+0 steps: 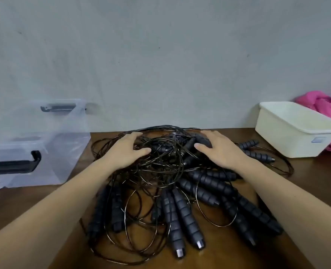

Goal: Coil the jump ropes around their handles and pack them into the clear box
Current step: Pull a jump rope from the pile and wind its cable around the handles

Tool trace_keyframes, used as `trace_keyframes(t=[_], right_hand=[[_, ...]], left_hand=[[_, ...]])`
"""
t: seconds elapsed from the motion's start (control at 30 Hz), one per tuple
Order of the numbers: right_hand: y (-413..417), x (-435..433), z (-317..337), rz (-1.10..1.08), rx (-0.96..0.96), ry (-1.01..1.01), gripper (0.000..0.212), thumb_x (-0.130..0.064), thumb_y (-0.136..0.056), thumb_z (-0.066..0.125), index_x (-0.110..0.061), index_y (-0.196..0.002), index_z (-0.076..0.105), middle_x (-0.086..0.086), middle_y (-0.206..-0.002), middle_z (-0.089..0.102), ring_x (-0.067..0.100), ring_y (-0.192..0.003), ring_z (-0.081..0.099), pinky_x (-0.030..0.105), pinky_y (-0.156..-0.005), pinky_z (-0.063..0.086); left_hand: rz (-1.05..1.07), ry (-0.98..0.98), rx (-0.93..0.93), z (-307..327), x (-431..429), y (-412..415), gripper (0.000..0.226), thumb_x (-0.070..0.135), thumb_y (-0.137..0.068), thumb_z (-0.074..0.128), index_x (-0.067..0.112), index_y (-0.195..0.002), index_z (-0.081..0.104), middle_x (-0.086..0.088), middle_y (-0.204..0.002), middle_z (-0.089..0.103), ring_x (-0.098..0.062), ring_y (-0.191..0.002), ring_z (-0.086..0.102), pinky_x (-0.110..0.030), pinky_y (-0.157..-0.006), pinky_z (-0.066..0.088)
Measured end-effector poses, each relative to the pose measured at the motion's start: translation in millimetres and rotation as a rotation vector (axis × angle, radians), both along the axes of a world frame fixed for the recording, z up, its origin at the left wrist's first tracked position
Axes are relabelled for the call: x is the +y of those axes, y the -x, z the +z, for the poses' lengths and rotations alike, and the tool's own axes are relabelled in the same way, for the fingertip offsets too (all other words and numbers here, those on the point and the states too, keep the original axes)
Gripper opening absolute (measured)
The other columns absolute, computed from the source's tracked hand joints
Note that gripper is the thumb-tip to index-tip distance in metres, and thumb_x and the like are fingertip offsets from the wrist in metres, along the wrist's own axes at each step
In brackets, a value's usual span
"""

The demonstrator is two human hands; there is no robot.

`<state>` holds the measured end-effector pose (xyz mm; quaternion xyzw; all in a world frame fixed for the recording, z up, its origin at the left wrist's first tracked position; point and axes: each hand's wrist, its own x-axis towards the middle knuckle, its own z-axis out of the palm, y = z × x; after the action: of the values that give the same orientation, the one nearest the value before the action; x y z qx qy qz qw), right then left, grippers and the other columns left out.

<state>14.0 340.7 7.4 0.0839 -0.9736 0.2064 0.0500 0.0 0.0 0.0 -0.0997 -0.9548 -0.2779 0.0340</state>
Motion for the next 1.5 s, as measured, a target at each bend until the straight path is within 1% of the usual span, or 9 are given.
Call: trace_keyframes(t=[0.27, 0.47, 0.63, 0.73, 0.8, 0.93, 1.17, 1.33, 1.5], right_hand=[[-9, 12, -8, -0.147, -0.07, -0.031, 0.076, -0.062, -0.097, 0.062, -0.015, -0.155, 0.048, 0.011, -0.148, 0.06, 0.031, -0.135, 0.057, 0.041, -0.106, 0.05], [1, 11, -16, -0.202, -0.106, 0.089, 0.036, -0.046, -0.096, 0.067, -0.018, -0.12, 0.066, 0.004, -0.114, 0.073, 0.027, -0.107, 0.065, 0.042, -0.094, 0.055], [2, 16, -16, -0.271, 0.004, 0.453, 0.022, -0.04, -0.101, 0.063, -0.024, -0.115, 0.071, -0.005, -0.085, 0.079, 0.011, -0.086, 0.07, 0.032, -0.073, 0.053], [-3, 18, -14, -0.317, 0.089, 0.789, 0.023, -0.039, -0.104, 0.061, -0.024, -0.114, 0.074, -0.004, -0.081, 0.08, 0.013, -0.077, 0.067, 0.034, -0.076, 0.053], [-7, 21, -15, -0.32, 0.156, 0.939, 0.021, -0.037, -0.106, 0.06, -0.024, -0.107, 0.076, 0.0, -0.083, 0.08, 0.01, -0.074, 0.065, 0.032, -0.077, 0.052], [-13, 27, -22, -0.263, 0.247, 1.154, 0.022, -0.03, -0.108, 0.058, -0.021, -0.114, 0.078, 0.01, -0.091, 0.08, 0.011, -0.074, 0.061, 0.029, -0.075, 0.045], [-19, 38, -22, -0.094, 0.278, 1.323, 0.03, -0.02, -0.112, 0.05, -0.005, -0.112, 0.076, 0.019, -0.097, 0.076, 0.021, -0.084, 0.056, 0.035, -0.07, 0.04], [-20, 44, -25, -0.05, 0.278, 1.37, 0.032, -0.021, -0.112, 0.049, -0.003, -0.114, 0.076, 0.021, -0.097, 0.074, 0.025, -0.088, 0.054, 0.038, -0.072, 0.037], [-23, 46, -22, -0.074, 0.279, 1.389, 0.027, -0.02, -0.111, 0.054, -0.007, -0.122, 0.075, 0.015, -0.097, 0.076, 0.019, -0.086, 0.061, 0.031, -0.072, 0.044]], left_hand=[[0.008, 0.007, 0.131, 6, 26, -9, 0.064, 0.051, -0.094, 0.072, 0.027, -0.151, 0.052, 0.006, -0.152, 0.051, -0.017, -0.139, 0.051, -0.038, -0.117, 0.041], [-0.042, -0.114, 0.285, 9, 53, -4, 0.039, 0.034, -0.097, 0.069, 0.027, -0.135, 0.064, 0.011, -0.136, 0.059, -0.011, -0.13, 0.054, -0.027, -0.108, 0.039], [-0.137, -0.198, 0.409, 25, 90, 5, 0.021, 0.024, -0.094, 0.07, 0.032, -0.113, 0.073, 0.017, -0.116, 0.068, 0.001, -0.112, 0.059, -0.02, -0.1, 0.043], [-0.229, -0.175, 0.285, 32, 119, 10, 0.019, 0.019, -0.093, 0.067, 0.033, -0.104, 0.074, 0.019, -0.096, 0.074, 0.004, -0.089, 0.067, -0.011, -0.082, 0.049], [-0.261, -0.063, 0.164, 29, 137, 18, 0.018, 0.022, -0.091, 0.069, 0.032, -0.105, 0.074, 0.016, -0.09, 0.074, -0.001, -0.082, 0.068, -0.021, -0.083, 0.056], [-0.178, 0.135, 0.114, 23, 154, 33, 0.021, 0.038, -0.088, 0.073, 0.032, -0.108, 0.072, 0.013, -0.096, 0.072, -0.013, -0.096, 0.067, -0.036, -0.09, 0.057], [-0.126, 0.025, 0.024, 19, 183, 38, 0.039, 0.054, -0.089, 0.07, 0.03, -0.12, 0.071, 0.011, -0.104, 0.076, -0.016, -0.104, 0.068, -0.036, -0.093, 0.056], [-0.222, -0.558, -0.4, 19, 217, 43, 0.033, 0.043, -0.089, 0.083, 0.027, -0.117, 0.075, 0.006, -0.115, 0.079, -0.012, -0.11, 0.073, -0.039, -0.102, 0.058], [-0.279, -0.794, -0.437, 16, 222, 39, 0.029, 0.033, -0.101, 0.072, 0.018, -0.126, 0.07, 0.0, -0.117, 0.08, -0.014, -0.107, 0.077, -0.037, -0.103, 0.057]])
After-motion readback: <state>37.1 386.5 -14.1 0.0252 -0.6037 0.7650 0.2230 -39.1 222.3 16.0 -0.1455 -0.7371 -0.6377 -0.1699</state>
